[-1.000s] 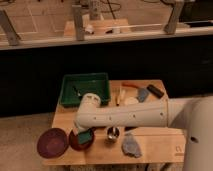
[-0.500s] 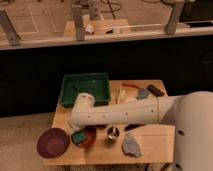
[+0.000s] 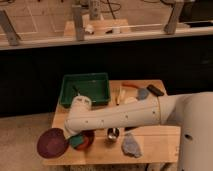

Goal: Wipe red bowl with sponge

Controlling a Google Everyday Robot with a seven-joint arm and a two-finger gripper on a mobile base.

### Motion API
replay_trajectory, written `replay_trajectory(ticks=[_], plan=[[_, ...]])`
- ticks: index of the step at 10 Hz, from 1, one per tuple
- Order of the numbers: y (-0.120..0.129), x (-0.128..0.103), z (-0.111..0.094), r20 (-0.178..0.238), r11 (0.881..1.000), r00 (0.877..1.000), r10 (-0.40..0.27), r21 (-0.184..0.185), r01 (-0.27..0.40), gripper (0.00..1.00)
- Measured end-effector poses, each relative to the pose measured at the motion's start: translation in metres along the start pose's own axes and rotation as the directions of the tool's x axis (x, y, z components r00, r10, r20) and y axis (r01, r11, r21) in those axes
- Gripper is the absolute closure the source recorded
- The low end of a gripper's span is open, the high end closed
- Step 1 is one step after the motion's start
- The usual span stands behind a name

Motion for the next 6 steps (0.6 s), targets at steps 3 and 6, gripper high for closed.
replay_trajectory(ticks=[3, 6], plan=[[0.004, -0.019, -0.016, 0.002, 0.998, 0.999, 0.033, -0.058, -0.033, 1.0], [0.019, -0.032, -0.023, 0.002, 0.991, 0.997, 0.071, -0.118, -0.07, 1.0]])
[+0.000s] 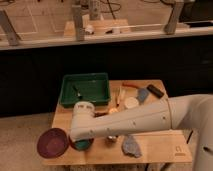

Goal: Wipe red bowl with sponge

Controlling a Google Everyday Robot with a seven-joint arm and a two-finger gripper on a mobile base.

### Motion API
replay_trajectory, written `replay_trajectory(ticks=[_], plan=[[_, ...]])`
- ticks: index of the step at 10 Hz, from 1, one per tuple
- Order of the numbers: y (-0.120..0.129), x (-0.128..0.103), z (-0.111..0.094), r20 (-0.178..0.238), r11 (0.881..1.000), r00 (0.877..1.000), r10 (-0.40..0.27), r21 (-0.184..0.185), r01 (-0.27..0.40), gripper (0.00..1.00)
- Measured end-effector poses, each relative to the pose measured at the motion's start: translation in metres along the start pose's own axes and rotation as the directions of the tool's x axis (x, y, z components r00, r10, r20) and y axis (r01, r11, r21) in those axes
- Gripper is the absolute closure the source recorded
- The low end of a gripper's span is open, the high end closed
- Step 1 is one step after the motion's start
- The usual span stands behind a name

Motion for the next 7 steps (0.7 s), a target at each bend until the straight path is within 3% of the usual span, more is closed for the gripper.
replay_trajectory(ticks=[3, 5, 7], plan=[[0.018, 0.01, -0.004, -0.013, 0.999, 1.0, 0.012, -0.044, -0.012, 1.0], [0.027, 0.021, 0.001, -0.019, 0.999, 1.0, 0.013, -0.046, -0.014, 1.0], [0.032, 0.026, 0.014, -0.022, 1.0, 1.0, 0.012, -0.026, -0.013, 1.0]])
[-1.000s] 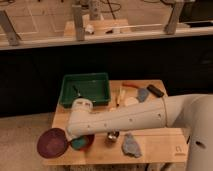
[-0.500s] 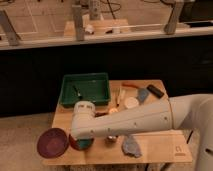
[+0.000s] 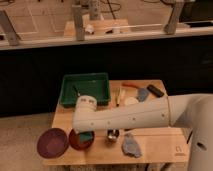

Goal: Wipe red bowl with sponge

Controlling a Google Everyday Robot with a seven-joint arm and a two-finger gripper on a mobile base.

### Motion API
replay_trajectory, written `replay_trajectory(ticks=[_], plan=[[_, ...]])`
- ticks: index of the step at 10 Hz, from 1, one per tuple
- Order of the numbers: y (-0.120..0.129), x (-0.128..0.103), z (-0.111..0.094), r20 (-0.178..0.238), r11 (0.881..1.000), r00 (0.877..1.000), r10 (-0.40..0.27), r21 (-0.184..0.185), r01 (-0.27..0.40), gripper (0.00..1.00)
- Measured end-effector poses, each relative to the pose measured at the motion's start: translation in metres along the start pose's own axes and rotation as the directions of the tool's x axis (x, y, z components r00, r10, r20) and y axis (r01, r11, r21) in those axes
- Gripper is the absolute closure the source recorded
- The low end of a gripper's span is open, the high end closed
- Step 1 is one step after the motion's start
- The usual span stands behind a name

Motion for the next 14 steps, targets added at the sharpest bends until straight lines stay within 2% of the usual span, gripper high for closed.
replay_trajectory(ticks=[3, 8, 11, 14], plan=[[-0.002, 0.006, 0.01, -0.003, 0.999, 1.0, -0.023, 0.034, 0.023, 1.0], [-0.037, 0.013, 0.022, 0.0, 0.989, 0.996, -0.087, 0.119, 0.086, 1.0], [-0.047, 0.01, 0.024, 0.006, 0.984, 0.995, -0.103, 0.147, 0.101, 1.0], [-0.046, 0.0, 0.016, 0.009, 0.986, 0.996, -0.088, 0.145, 0.086, 1.0]])
